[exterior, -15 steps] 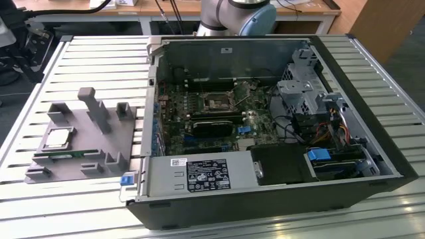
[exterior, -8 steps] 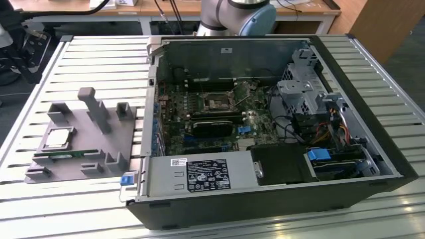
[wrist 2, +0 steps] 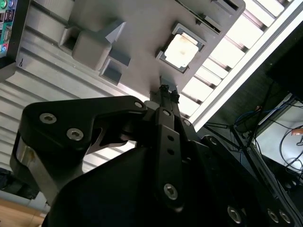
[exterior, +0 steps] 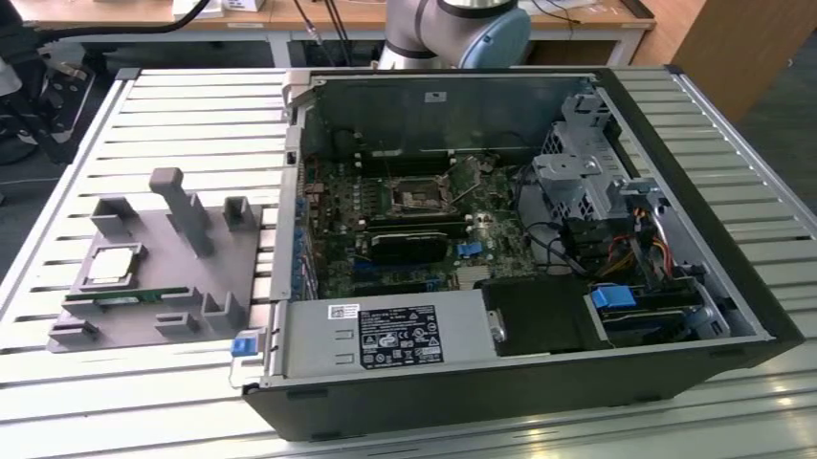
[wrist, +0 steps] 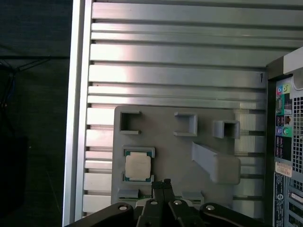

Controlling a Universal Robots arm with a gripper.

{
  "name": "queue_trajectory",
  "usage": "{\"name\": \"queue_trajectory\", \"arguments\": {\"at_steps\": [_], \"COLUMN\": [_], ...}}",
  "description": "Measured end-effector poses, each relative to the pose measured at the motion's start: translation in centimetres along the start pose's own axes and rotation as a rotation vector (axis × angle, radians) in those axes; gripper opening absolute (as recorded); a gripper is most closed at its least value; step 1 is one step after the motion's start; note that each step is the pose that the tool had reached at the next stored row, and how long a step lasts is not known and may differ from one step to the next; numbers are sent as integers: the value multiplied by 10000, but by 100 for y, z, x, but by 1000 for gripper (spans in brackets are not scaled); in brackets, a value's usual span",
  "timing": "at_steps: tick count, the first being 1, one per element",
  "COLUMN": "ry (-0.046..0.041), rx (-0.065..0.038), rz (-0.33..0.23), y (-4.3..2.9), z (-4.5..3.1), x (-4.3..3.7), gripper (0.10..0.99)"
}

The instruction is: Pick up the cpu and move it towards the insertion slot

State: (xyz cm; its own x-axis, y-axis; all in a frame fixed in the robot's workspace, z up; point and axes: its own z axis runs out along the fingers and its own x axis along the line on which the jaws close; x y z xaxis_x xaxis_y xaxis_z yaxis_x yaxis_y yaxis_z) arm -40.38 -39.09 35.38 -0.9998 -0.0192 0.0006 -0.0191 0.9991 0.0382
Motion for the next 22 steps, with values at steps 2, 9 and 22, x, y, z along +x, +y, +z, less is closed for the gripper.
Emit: {"name": "queue_trajectory", "arguments": {"at_steps": [2, 9, 22], "ry": [0, -1, 0], "rx": [0, 1, 23], "rz": [0, 0, 0], "y": [0, 0, -2], "z": [8, 38, 104], "x": [6, 32, 83], "gripper": [106, 106, 106]}}
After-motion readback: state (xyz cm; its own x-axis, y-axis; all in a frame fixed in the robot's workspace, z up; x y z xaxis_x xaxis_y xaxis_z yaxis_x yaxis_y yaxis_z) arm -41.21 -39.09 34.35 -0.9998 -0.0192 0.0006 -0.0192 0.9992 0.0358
